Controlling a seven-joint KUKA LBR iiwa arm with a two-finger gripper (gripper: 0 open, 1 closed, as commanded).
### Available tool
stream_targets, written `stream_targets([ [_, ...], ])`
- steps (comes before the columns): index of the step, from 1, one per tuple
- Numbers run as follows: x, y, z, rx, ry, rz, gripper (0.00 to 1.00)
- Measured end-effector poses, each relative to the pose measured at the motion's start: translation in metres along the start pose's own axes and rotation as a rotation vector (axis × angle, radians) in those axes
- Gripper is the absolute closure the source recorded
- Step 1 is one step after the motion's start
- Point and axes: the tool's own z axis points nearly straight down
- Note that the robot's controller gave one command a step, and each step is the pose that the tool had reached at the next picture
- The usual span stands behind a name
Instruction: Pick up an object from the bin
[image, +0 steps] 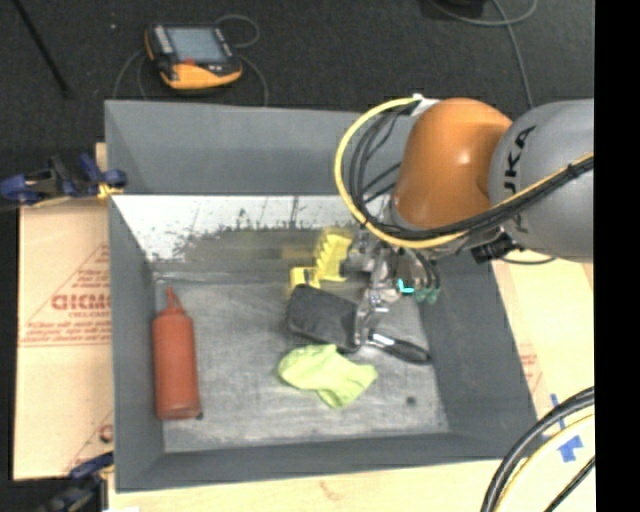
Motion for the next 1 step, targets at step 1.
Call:
stream_targets([
  [1,0.0448,-0.0237,0.1172,0.001,-0.009,-0.232,1.00],
])
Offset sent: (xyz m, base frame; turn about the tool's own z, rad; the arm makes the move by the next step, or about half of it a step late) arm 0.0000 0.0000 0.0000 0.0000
